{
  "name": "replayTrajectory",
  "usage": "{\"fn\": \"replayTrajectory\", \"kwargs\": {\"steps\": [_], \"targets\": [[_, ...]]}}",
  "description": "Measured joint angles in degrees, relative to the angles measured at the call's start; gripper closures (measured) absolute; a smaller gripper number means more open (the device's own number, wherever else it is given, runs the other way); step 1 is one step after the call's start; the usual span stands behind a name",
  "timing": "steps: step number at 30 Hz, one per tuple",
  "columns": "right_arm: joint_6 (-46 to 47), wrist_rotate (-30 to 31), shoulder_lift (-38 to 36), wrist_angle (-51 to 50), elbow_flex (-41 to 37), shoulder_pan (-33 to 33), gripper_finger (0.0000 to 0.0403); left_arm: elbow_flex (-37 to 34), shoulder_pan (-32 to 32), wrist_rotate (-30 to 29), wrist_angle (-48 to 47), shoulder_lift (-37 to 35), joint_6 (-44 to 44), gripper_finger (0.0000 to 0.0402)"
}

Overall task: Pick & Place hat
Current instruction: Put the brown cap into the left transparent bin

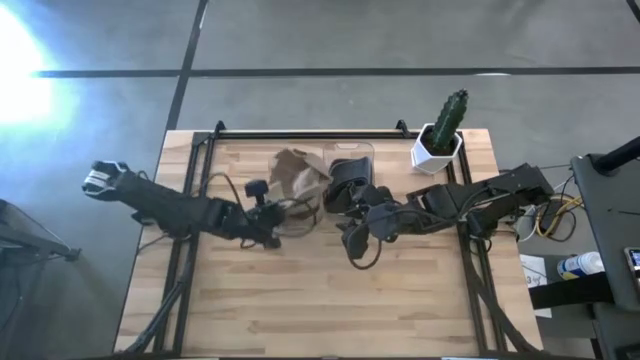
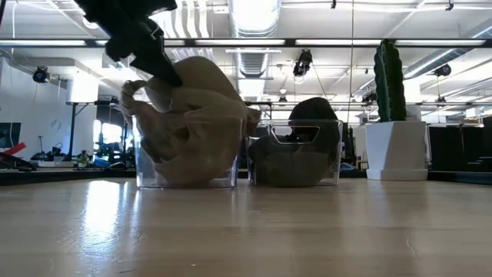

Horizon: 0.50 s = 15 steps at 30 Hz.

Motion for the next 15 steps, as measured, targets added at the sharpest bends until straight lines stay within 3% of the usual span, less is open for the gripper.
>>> {"fn": "replayTrajectory", "kwargs": {"steps": [5,15], "targets": [[0.0,0.0,0.1,-0.1,0.0,0.0,0.0200,-0.1,-3.1,3.5,0.4,4.1,-3.1,0.0391],[0.4,0.0,0.1,-0.4,0.0,0.0,0.0199,-1.1,-2.1,8.3,1.1,11.0,-12.4,0.0390]]}}
